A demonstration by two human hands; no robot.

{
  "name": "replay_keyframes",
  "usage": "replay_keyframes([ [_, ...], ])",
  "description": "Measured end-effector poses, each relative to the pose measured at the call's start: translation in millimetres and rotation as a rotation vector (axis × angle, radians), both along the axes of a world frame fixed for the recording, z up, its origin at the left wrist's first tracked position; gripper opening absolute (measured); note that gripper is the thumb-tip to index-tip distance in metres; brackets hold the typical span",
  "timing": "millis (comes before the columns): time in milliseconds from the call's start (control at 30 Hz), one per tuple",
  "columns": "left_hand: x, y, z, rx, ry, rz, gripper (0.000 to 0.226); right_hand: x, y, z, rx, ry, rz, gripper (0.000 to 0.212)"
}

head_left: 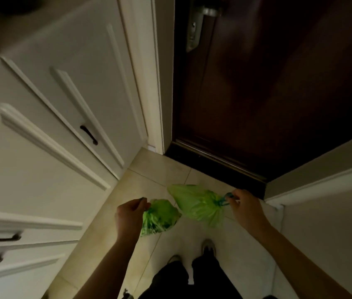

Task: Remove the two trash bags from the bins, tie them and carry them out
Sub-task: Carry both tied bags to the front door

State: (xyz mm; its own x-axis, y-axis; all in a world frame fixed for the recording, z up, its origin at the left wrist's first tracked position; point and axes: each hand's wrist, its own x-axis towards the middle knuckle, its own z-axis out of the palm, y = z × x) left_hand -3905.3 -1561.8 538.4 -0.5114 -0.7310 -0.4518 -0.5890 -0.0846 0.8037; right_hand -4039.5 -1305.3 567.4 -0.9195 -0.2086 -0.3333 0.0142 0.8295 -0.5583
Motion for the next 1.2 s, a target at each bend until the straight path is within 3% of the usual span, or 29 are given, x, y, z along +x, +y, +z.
replay_keyframes([
  [233,-88,3,-47,0.04,-0.049,0.237,0.014,-131,-23,-37,-0.001,-0.055,0.222,0.019],
  [467,-162,-4,-79,0.314,0.025,0.735,0.027,-248,-56,-75,0.0,-0.111,0.427,0.02],
  [700,-216,-24,-122,0.317,0.013,0.775,0.018,-321,-90,-121,-0.03,-0.136,0.501,0.016],
  [1200,-282,-73,-232,0.375,-0.028,0.86,0.031,-426,-143,-240,0.023,-0.264,0.447,0.018],
])
